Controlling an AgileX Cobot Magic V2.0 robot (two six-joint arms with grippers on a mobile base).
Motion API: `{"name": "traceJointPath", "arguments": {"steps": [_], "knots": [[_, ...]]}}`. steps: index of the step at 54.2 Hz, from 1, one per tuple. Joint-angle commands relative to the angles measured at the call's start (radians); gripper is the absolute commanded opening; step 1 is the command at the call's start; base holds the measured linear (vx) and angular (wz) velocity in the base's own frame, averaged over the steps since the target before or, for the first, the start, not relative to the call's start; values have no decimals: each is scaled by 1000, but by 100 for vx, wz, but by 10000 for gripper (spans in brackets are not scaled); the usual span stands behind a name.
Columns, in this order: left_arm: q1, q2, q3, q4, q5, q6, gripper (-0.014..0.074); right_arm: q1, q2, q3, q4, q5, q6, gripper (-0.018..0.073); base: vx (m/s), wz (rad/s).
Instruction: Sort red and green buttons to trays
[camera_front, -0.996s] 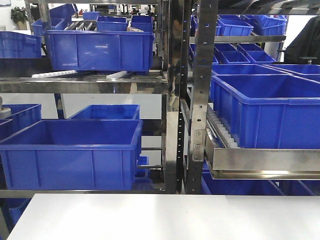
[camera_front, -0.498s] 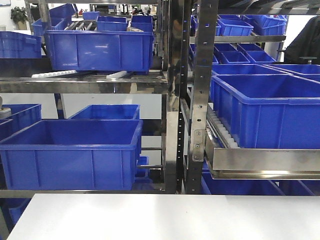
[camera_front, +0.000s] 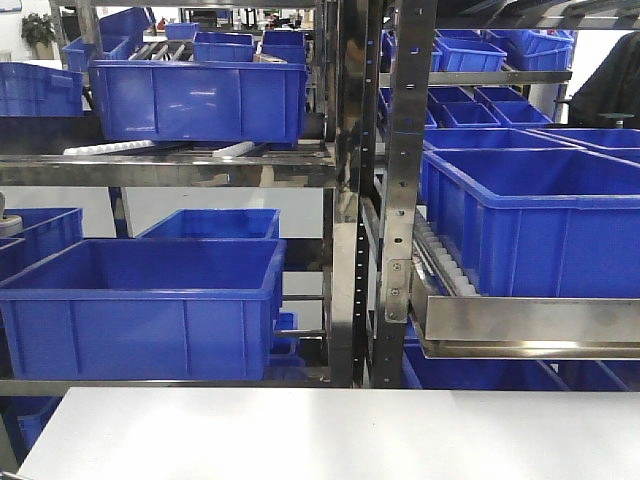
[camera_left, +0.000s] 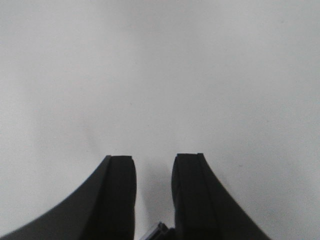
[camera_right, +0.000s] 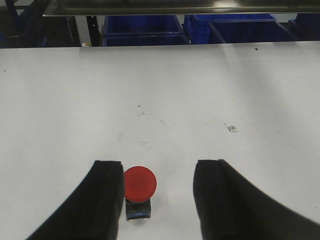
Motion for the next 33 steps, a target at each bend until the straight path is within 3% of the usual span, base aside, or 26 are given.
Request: {"name": "traceJointPath", "arguments": {"steps": [1,9,19,26,33], "knots": [[-1,-59,-15,-60,19,-7,0,-7,8,-31,-9,-63,21,404,0,0],[-1,-95,-15,-60,25,-7,0,-7,9,-31,-9,-40,22,407,0,0],[-1,-155,-15,-60,30,-8,0,-7,94,-31,-23,105,22,469,0,0],[-1,-188,-15,-60,25,-8,0,-7,182,-31,-46,-12,22,530,0,0],[-1,-199,-15,-60,13,-8,0,-7,307,-31,-6,-158,22,572,0,0]]}}
